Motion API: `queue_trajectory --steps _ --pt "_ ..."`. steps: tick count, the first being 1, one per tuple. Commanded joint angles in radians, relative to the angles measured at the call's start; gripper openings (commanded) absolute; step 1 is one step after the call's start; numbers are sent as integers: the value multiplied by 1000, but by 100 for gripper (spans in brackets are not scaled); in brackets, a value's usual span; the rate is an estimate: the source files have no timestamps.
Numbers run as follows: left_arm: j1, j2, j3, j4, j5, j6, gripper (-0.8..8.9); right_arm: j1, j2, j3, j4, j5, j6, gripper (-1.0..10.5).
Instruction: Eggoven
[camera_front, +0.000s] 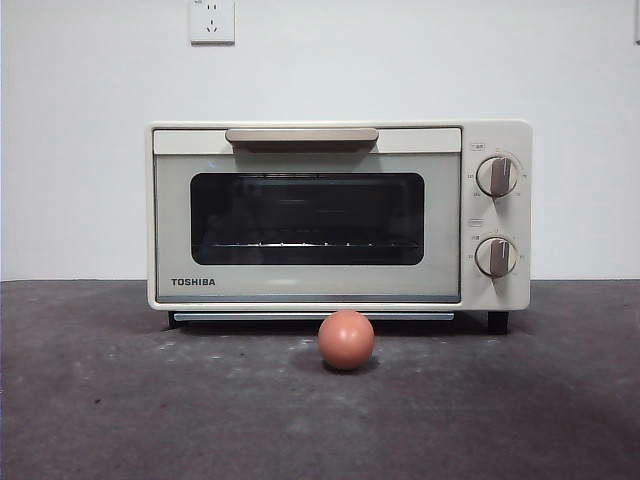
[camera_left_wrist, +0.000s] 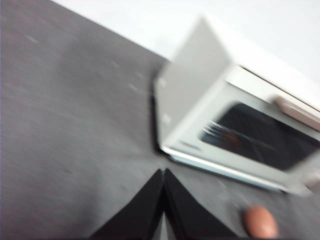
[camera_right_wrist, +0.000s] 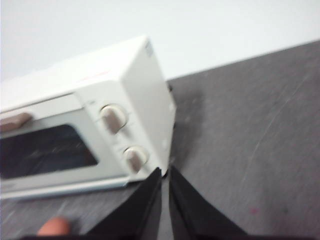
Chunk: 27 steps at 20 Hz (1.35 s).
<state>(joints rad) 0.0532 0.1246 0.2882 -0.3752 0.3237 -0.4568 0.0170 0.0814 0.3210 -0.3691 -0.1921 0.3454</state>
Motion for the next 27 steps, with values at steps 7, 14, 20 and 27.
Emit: queue_trajectory --steps 7,14,20,27 --pt "0 233 243 -208 199 205 7 6 258 263 -290 -269 -166 3" --pt "-34 369 377 -402 326 325 7 75 439 380 -512 -404 -315 3" --pt "-62 395 415 -465 328 369 7 147 492 387 -528 -410 -323 4" --pt "-62 395 416 -468 328 370 7 157 512 388 -475 -412 -168 367"
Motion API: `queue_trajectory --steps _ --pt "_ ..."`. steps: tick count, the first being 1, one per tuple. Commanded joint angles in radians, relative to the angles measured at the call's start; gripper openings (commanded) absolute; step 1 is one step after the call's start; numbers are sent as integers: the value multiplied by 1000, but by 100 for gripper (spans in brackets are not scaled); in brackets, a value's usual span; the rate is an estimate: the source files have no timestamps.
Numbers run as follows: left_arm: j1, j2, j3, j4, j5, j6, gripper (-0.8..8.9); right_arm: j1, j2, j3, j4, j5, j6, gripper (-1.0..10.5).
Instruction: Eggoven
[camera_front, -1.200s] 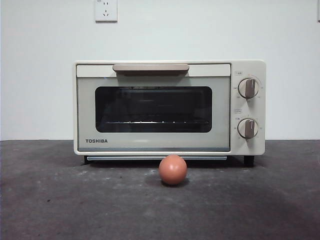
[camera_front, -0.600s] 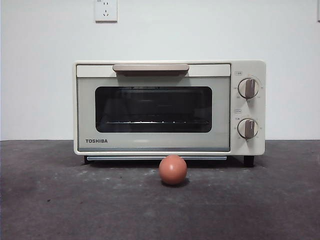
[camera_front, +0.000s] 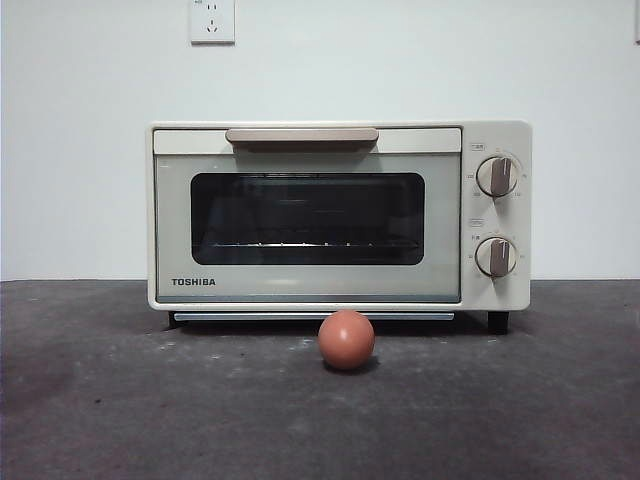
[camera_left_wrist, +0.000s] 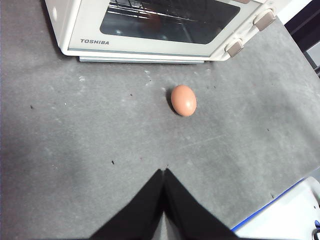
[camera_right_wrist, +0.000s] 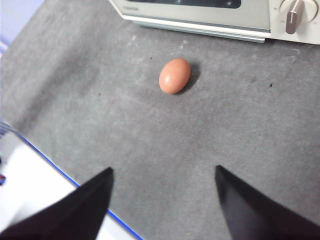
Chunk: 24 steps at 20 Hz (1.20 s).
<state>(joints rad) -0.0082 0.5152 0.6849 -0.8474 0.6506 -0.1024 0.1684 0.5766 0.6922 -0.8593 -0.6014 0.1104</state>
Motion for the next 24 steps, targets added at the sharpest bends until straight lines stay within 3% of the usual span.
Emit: queue_trajectory --steps 1,6,10,16,24 --pt "-1 5 19 5 1 15 7 13 32 17 31 -2 79 367" --pt "-1 5 19 10 1 15 7 108 150 17 203 22 207 366" --pt "-1 5 19 10 1 15 7 269 330 59 311 184 273 366" --pt "-1 5 19 10 1 15 7 460 684 249 339 430 303 366" --pt "-2 5 19 9 1 14 7 517 1038 449 359 492 337 366"
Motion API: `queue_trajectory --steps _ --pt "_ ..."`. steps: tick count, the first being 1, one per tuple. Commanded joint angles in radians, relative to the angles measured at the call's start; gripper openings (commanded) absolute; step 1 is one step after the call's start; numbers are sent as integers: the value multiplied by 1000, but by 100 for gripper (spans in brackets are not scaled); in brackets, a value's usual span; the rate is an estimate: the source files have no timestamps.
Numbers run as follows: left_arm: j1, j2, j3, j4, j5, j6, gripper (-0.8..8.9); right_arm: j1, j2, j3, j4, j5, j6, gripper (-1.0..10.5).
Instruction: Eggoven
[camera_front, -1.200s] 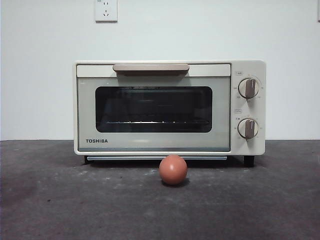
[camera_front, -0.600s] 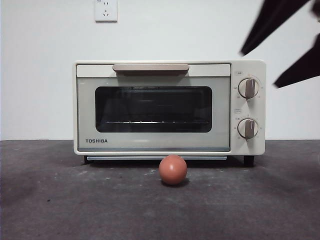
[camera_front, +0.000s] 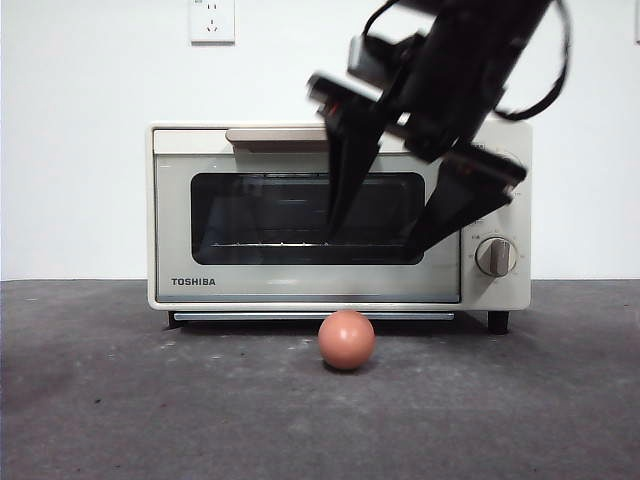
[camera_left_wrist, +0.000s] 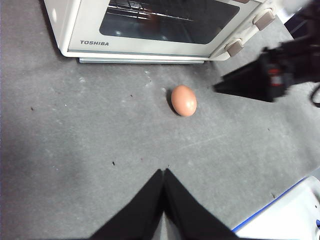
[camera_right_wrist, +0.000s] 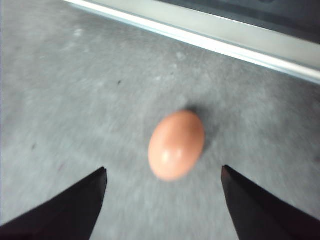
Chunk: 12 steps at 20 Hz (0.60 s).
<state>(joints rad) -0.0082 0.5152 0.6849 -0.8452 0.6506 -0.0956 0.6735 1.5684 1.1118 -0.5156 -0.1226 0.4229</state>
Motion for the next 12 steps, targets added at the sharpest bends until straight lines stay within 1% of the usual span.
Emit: queue_trajectory --steps 1,9,12 --pt "-2 5 19 7 1 7 7 13 72 35 24 19 37 366" --pt "-34 7 19 8 0 7 7 26 204 35 117 27 95 366" --pt "-49 7 19 7 0 7 7 26 238 35 127 46 101 366"
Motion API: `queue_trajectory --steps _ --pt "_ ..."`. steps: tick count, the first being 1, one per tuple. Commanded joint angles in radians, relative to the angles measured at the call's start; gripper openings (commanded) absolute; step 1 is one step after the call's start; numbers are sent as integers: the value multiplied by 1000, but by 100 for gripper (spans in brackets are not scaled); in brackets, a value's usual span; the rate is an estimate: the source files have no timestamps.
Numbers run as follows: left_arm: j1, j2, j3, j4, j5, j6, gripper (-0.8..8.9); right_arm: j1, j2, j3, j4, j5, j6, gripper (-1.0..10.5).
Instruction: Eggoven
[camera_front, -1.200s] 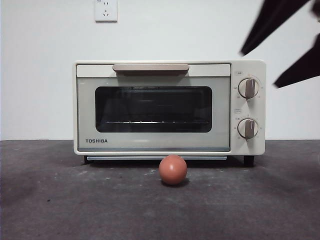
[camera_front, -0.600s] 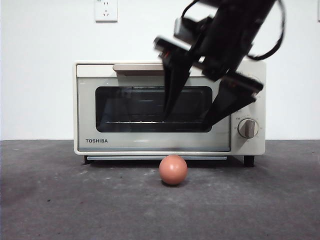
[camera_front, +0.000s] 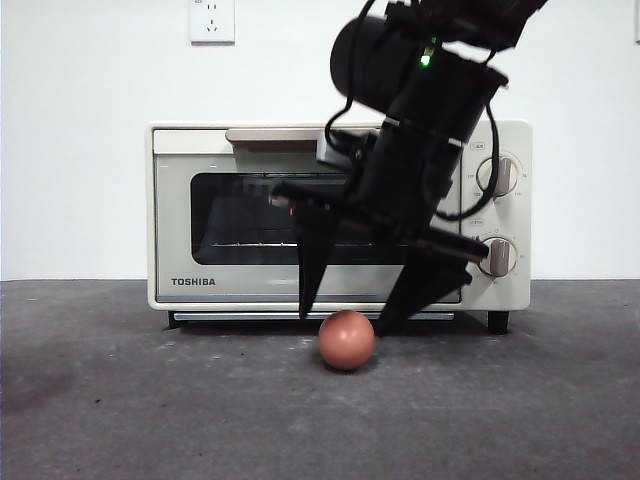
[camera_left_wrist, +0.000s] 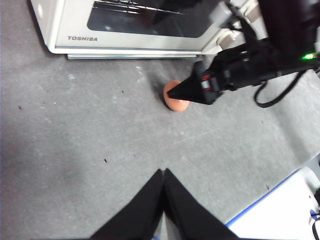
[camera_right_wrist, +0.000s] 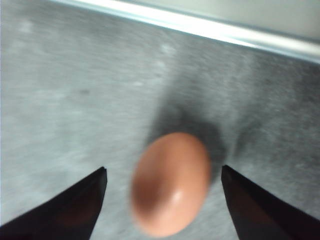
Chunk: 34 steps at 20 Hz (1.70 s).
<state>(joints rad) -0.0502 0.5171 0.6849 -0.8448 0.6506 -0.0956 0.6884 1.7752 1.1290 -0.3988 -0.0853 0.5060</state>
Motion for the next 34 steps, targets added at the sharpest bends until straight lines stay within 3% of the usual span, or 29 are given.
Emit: queue_trajectory --steps 1,8,17,22,29,34 --pt "-11 5 19 6 0 7 7 11 39 18 13 11 18 366" --pt "-18 5 19 8 0 7 7 12 85 18 31 10 35 331" --pt "-18 5 19 7 0 8 7 23 89 18 17 7 29 18" --pt "-18 15 19 24 0 4 7 23 53 18 -8 3 -18 2" --pt "-74 111 27 221 -9 -90 7 32 -179 18 -120 7 -131 2" --pt "-240 253 44 451 -156 -164 7 32 -419 18 -223 10 -206 2"
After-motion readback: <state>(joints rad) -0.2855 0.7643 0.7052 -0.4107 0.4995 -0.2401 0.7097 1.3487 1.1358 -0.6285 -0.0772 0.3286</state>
